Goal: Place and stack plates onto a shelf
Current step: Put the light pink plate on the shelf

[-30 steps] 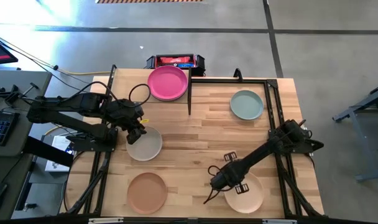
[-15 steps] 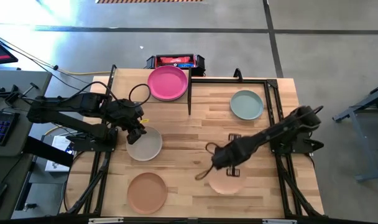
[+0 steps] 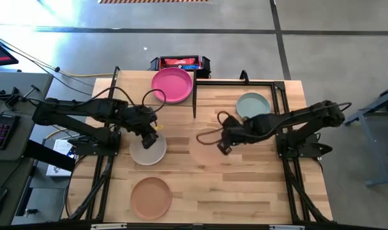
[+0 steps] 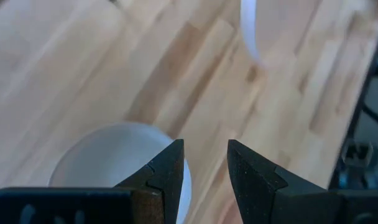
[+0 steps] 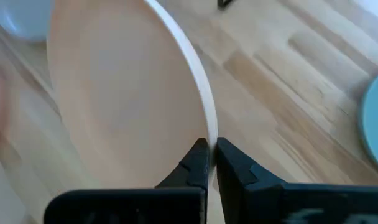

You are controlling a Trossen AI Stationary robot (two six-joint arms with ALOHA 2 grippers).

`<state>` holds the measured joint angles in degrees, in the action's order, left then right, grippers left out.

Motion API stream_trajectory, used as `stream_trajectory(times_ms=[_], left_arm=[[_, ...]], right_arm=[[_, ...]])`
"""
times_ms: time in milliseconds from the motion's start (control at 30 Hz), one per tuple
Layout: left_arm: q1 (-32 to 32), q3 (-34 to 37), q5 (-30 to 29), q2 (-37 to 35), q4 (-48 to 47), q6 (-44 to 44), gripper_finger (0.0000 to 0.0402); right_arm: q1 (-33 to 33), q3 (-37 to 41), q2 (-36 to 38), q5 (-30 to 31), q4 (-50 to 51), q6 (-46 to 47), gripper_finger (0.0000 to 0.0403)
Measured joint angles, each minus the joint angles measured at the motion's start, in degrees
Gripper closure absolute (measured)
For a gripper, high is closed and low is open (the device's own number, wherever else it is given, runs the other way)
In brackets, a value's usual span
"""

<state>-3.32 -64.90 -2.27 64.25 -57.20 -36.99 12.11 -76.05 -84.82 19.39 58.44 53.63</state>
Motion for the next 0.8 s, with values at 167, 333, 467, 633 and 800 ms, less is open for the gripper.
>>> stream_trajectory(times_ms=[167, 333, 467, 633, 800], left_arm=[[0.0, 0.0, -4.4, 2.4, 5.5, -1.8, 0.0289], [0.0, 0.0, -4.8, 4.5, 10.5, -1.8, 0.0289], [0.0, 0.0, -5.1, 6.3, 13.7, -3.0, 0.0289], [0.0, 0.0, -5.1, 8.1, 16.6, -3.0, 0.0289], [0.0, 0.0, -5.5, 8.9, 18.1, -3.0, 0.0289]], right_arm=[[-2.3, 0.0, 0.2, 0.1, -5.9, 0.3, 0.0403], [-3.7, 0.0, 0.2, -0.1, -9.6, 0.0, 0.0403], [-4.3, 0.0, 0.2, -0.1, -11.9, 0.0, 0.0403], [-4.3, 0.0, 0.2, 0.4, -13.3, -0.1, 0.0403], [-4.3, 0.0, 0.2, 0.7, -13.3, 0.1, 0.0403]])
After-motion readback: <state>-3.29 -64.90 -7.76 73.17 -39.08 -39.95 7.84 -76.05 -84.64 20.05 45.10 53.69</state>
